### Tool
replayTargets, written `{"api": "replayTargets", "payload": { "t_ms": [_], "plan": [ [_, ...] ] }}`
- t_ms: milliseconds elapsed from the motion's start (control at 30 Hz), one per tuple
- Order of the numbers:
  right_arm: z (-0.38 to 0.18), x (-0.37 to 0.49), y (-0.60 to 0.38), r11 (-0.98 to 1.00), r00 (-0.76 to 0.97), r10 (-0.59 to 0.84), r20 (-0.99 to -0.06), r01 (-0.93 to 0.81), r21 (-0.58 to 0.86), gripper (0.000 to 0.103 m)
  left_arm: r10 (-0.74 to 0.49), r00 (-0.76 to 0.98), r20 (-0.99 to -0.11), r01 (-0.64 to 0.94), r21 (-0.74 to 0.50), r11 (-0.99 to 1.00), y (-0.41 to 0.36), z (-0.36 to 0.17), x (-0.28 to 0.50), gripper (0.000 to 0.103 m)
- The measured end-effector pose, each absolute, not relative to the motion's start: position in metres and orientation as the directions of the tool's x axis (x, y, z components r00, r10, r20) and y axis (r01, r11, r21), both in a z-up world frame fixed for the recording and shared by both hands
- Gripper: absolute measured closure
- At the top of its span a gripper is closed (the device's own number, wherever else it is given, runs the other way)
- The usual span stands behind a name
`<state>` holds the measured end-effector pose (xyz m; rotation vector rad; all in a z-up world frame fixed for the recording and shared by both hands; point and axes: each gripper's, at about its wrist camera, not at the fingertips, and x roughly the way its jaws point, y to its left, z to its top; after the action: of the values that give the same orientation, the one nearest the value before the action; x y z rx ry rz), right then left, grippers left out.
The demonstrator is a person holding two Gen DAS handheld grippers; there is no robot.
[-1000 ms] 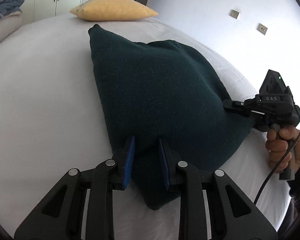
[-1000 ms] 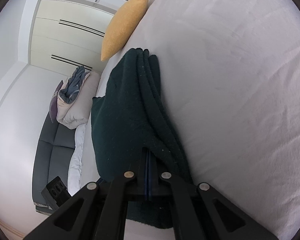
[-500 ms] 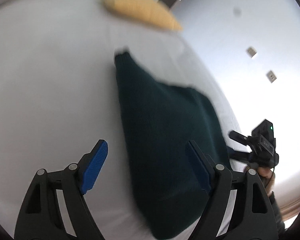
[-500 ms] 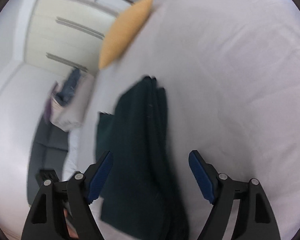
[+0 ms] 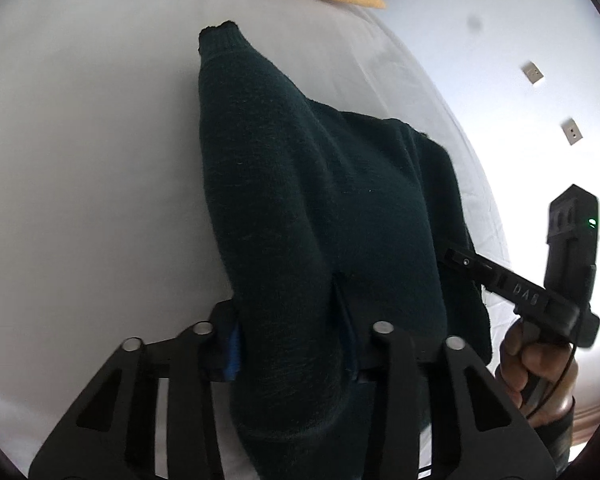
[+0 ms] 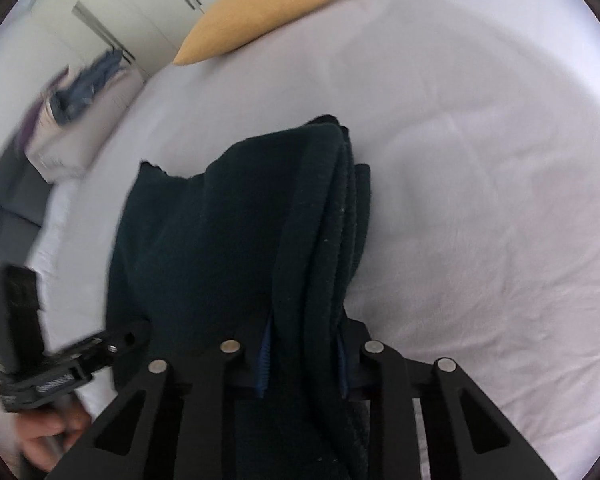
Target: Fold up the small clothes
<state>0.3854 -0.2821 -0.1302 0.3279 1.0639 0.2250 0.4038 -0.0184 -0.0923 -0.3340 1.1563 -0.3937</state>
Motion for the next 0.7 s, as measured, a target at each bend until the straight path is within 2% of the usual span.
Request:
{"api": "replayTargets", "payload": {
  "t_ms": [67, 233, 467, 567, 700],
  "plan": [
    [-0.115, 0.371, -0.273, 0.951, 0.497, 0.287, -0.819, -0.042, 0.308, 0.079, -0.459, 0.358, -0.813, 0.134, -0.442, 0.887, -0.016, -0.081, 0.392, 0.072],
    [-0.072, 0.316, -0.247, 0.958, 0.554, 0.276, -0.785, -0.097, 0.269, 0.079, -0.394, 0.425, -0.815, 0.171, -0.355, 0.919, -0.008, -0.044, 0.341, 0.072],
    [-0.052, 0.205, -0.182, 0.967, 0.592, 0.253, -0.765, -0.178, 0.182, 0.079, -0.286, 0.488, -0.825, 0.191, -0.219, 0.957, 0.028, -0.005, 0.233, 0.072],
    [-0.056, 0.165, -0.155, 0.962, 0.585, 0.265, -0.766, -0.218, 0.166, 0.08, -0.25, 0.494, -0.833, 0.171, -0.189, 0.967, 0.047, -0.007, 0.189, 0.072],
    [-0.07, 0.142, -0.127, 0.948, 0.558, 0.311, -0.769, -0.241, 0.209, 0.08, -0.253, 0.473, -0.844, 0.115, -0.226, 0.967, 0.078, -0.029, 0.154, 0.072]
  ]
}}
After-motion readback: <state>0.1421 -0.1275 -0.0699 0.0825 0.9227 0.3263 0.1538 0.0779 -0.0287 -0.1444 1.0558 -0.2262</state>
